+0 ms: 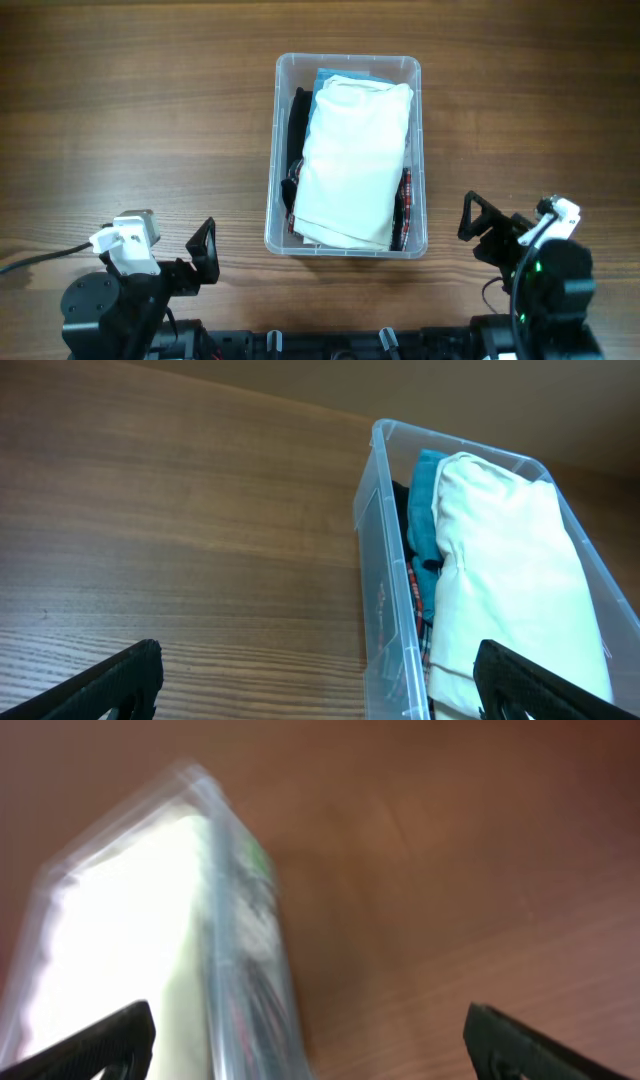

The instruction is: Pack container

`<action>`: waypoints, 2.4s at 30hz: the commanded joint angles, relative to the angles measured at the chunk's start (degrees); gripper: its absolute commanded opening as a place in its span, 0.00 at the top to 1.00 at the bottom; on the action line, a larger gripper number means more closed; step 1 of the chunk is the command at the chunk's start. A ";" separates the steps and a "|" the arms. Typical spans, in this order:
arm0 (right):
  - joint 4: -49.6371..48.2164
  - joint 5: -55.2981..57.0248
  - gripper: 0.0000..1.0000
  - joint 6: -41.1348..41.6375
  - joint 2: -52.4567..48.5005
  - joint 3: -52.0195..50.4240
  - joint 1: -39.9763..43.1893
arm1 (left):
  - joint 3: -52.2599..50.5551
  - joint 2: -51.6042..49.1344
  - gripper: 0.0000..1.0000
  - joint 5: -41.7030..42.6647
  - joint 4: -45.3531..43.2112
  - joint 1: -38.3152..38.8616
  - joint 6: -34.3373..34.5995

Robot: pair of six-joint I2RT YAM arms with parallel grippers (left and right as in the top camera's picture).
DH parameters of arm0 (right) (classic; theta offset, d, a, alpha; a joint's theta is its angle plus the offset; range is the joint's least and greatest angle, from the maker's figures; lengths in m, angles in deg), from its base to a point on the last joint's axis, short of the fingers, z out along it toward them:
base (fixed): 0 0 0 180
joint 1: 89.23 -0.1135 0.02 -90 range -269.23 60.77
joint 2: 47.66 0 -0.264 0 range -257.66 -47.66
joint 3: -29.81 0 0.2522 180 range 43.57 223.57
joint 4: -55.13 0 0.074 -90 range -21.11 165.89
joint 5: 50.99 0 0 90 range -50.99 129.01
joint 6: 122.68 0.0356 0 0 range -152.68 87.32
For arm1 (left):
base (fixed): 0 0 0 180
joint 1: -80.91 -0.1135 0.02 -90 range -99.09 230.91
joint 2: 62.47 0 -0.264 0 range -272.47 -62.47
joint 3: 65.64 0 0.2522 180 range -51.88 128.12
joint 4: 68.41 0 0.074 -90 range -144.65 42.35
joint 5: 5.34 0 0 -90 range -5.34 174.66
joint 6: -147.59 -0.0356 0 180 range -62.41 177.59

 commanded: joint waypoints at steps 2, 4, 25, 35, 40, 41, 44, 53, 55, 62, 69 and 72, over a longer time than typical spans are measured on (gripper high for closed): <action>-9.46 -5.90 0.00 -18.99 12.98 -9.33 -0.07 | -0.48 0.35 0.00 0.50 -0.13 0.15 -1.11; -16.02 -6.86 0.00 -24.06 17.00 -13.73 -0.02 | -0.48 0.35 0.00 0.50 -0.13 0.15 -1.11; -42.47 -6.40 0.00 -26.95 16.90 -31.65 0.35 | -0.48 0.35 0.00 0.50 -0.13 0.15 -1.11; -42.47 -6.40 0.00 -26.95 16.90 -31.65 0.35 | -0.48 0.35 0.00 0.50 -0.13 0.15 -1.11; -42.47 -6.40 0.00 -26.97 16.90 -31.65 0.35 | -1.90 0.37 0.00 0.50 -0.15 0.15 -1.11; -42.47 -6.40 0.00 -26.97 16.90 -31.65 0.35 | -3.45 0.37 0.00 0.50 -0.15 0.15 -1.11; -42.45 -6.40 0.00 -26.97 16.90 -31.65 0.35 | -9.18 1.11 0.00 0.50 -0.26 0.15 -1.11; -42.47 -6.40 0.00 -26.99 16.90 -31.65 0.35 | -30.40 17.40 0.00 2.67 -28.37 0.15 -1.14; -42.47 -6.40 0.00 -26.97 16.90 -31.65 0.35 | -33.92 17.55 0.00 2.49 -38.49 0.15 -1.14; -42.47 -6.40 0.00 -26.97 16.90 -31.65 0.35 | -45.13 17.62 0.00 2.45 -56.13 0.17 -1.14; -42.45 -6.40 0.00 -26.97 16.90 -31.65 0.35 | -45.13 17.62 0.00 2.49 -52.06 0.15 -1.11; -42.45 -6.40 0.00 -26.97 16.90 -31.65 0.35 | -45.13 17.62 0.00 2.49 -52.06 0.15 -1.11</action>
